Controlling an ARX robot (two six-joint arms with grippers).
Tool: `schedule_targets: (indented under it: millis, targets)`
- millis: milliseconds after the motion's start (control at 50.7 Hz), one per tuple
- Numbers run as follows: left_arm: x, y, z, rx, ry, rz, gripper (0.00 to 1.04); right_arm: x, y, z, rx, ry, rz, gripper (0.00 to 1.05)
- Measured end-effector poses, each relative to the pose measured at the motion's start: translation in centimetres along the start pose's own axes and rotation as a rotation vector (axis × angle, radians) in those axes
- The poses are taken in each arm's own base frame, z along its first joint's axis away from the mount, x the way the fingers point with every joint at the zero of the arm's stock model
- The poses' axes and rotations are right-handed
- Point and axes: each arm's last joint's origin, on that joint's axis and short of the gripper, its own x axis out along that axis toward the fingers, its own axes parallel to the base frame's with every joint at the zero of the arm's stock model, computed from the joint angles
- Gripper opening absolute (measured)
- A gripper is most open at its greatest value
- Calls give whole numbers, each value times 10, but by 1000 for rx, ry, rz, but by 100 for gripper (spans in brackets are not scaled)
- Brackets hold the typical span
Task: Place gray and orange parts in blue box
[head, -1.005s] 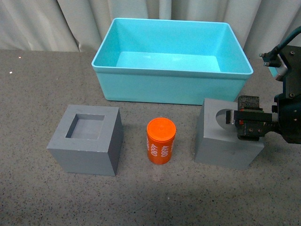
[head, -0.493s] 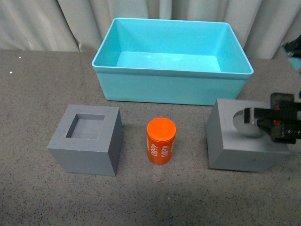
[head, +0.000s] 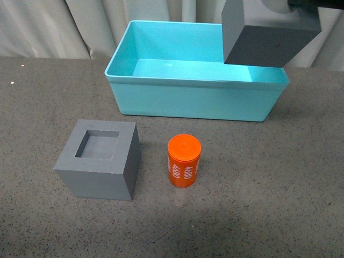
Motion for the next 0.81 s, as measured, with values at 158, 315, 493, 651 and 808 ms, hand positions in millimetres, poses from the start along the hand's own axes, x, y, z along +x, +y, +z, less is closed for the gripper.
schedule_targets:
  millis: [158,315,493,651,808]
  targets:
    - [0,0,0,0,0,0,98,43,-3,3,-3,50,-34,18]
    - [0,0,0,0,0,0,98,81,-5,-1,-1,111,-40,18]
    - [0,0,0,0,0,0,98,103,-6,-4,-8,154,-35,18]
    - [0,0,0,0,0,0,98,117,-7,-7,-2,201,-36,18]
    - [0,0,0,0,0,0,98,133,-8,-13,-1,251,-59,18]
